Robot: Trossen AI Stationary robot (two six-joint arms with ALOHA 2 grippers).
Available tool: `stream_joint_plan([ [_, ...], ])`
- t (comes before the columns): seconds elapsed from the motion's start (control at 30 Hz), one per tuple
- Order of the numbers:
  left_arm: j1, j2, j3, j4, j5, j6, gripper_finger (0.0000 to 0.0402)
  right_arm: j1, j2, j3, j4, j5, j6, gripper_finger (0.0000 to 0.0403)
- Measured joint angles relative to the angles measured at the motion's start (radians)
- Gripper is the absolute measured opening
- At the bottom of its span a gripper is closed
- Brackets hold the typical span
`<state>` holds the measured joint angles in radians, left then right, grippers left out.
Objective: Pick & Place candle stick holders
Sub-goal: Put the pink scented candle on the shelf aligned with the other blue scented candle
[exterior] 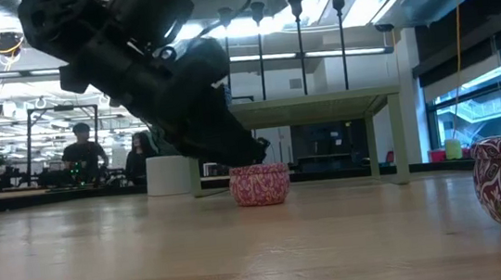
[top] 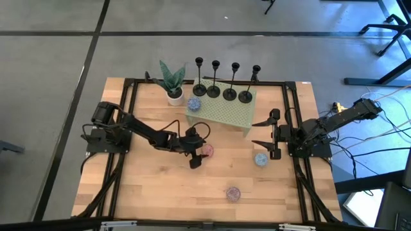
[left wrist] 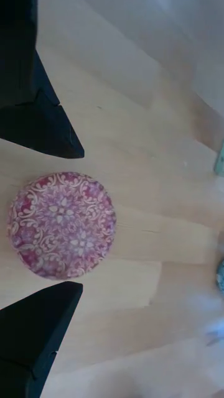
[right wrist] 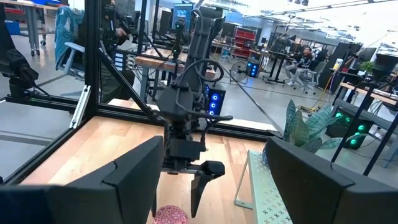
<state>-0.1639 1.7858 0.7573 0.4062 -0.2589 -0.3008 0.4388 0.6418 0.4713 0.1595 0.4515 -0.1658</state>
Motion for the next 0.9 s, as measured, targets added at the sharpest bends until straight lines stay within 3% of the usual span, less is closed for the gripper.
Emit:
stream_joint_plan([
  [0.9,0.005,0.002,0.001,0.009,0.045,0.034,0.0338,0.000,0.000,0.000,0.000,0.000,0.000,0.0289],
])
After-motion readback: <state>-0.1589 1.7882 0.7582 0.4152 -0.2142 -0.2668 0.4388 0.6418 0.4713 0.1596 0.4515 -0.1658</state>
